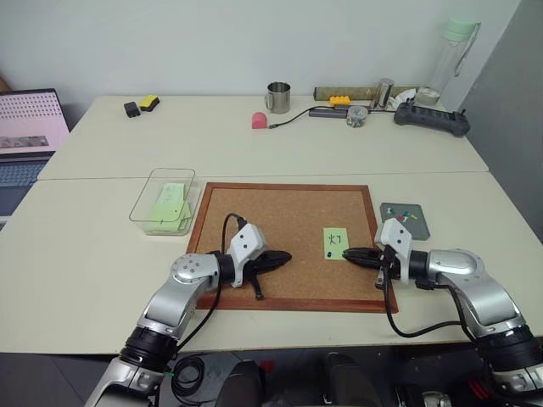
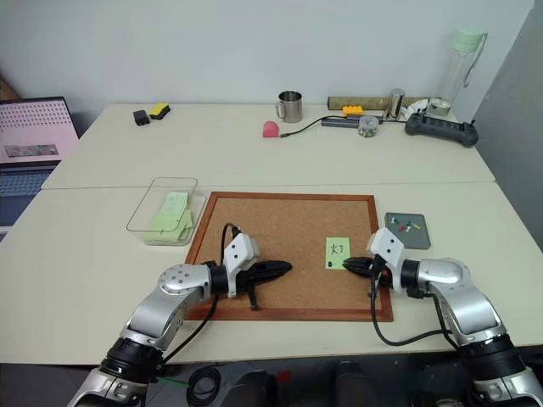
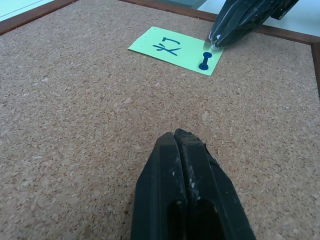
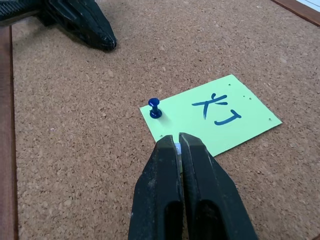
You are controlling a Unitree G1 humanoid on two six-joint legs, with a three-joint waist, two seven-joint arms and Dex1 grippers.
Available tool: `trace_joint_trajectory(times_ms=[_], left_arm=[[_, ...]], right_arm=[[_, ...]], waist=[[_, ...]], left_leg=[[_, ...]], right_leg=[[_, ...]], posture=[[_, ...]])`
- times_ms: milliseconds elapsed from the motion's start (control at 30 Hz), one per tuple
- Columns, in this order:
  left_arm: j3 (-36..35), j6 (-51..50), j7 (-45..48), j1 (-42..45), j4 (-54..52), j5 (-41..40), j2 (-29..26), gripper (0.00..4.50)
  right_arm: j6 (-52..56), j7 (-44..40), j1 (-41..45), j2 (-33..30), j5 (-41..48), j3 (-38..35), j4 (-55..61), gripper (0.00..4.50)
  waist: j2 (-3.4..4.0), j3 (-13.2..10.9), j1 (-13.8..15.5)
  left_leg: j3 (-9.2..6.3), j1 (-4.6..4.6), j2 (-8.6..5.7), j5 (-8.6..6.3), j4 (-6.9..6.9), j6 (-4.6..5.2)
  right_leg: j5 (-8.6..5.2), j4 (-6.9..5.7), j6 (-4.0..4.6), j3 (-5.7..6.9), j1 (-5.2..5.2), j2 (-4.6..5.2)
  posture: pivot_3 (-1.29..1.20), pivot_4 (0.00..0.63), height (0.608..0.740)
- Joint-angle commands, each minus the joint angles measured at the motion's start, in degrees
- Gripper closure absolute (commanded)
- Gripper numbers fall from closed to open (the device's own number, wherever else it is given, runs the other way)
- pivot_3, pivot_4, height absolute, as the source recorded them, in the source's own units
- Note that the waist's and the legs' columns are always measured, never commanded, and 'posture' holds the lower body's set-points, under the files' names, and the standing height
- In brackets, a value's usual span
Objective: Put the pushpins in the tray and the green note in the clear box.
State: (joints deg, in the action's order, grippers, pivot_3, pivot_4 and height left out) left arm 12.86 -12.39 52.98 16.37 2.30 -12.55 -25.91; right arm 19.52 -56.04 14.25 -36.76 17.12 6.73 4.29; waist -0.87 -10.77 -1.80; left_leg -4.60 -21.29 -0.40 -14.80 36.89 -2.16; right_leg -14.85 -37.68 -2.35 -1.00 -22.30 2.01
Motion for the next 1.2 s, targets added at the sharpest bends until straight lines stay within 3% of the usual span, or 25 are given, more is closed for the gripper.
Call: trace_joint_trajectory(times_ms=[33, 400, 633, 800, 967, 1200], left_arm=[[-0.37, 0.20, -2.05, -0.75, 2.60, 2.48, -0.56, 4.50], [0.07, 1.41, -2.44, -0.61, 3.43, 2.72, -0.50, 4.50], [0.19, 1.44, -2.66, -0.94, 3.03, 2.76, -0.32, 4.50], [0.41, 1.75, -2.54, -1.00, 3.15, 2.98, -0.10, 4.50], [0.40, 1.87, -2.40, -0.71, 3.32, 3.20, 0.06, 4.50], [0.17, 1.70, -2.42, -1.05, 2.91, 3.17, -0.23, 4.50]], right_arm=[[3.53, 0.54, 1.65, 1.00, 6.33, -5.53, 4.18, 4.42], [12.04, 6.64, 2.78, 2.14, 12.95, -12.22, 6.49, 4.42], [10.66, 14.74, 4.68, -0.99, 6.00, -16.20, -3.21, 4.42], [9.58, 17.45, 4.78, -2.08, 1.34, -15.04, -8.75, 4.42], [7.92, 19.39, 5.60, -0.82, -1.08, -15.01, -11.46, 3.42], [8.91, 17.39, 5.63, -0.22, 2.72, -17.26, -7.52, 2.12]], waist=[[0.00, 0.00, -0.01], [0.00, 0.00, 0.02], [0.00, 0.00, 0.03], [0.02, 0.01, 0.02], [0.02, 0.01, 0.02], [0.02, 0.01, 0.02]], left_leg=[[0.00, 0.00, 0.00, 0.00, 0.01, 0.00], [0.00, 0.06, 0.01, 0.00, 0.01, 0.00], [0.03, 0.06, -0.01, 0.00, 0.02, 0.00], [0.06, 0.07, -0.03, 0.00, 0.01, 0.00], [0.08, 0.06, -0.03, 0.00, 0.02, 0.01], [0.07, 0.06, -0.02, 0.00, 0.02, 0.01]], right_leg=[[0.00, 0.00, 0.00, 0.01, 0.00, 0.00], [0.00, -0.02, 0.00, -0.01, 0.04, 0.00], [0.00, -0.02, 0.00, -0.02, 0.04, 0.01], [0.00, -0.02, 0.01, -0.05, 0.04, 0.01], [0.00, -0.02, 0.00, -0.08, 0.04, 0.01], [0.00, -0.02, 0.00, -0.08, 0.04, 0.01]], posture=[[0.00, 0.150, 0.740], [0.00, 0.150, 0.740], [0.00, 0.150, 0.740], [0.00, 0.150, 0.740], [0.00, 0.150, 0.740], [0.00, 0.150, 0.740]])
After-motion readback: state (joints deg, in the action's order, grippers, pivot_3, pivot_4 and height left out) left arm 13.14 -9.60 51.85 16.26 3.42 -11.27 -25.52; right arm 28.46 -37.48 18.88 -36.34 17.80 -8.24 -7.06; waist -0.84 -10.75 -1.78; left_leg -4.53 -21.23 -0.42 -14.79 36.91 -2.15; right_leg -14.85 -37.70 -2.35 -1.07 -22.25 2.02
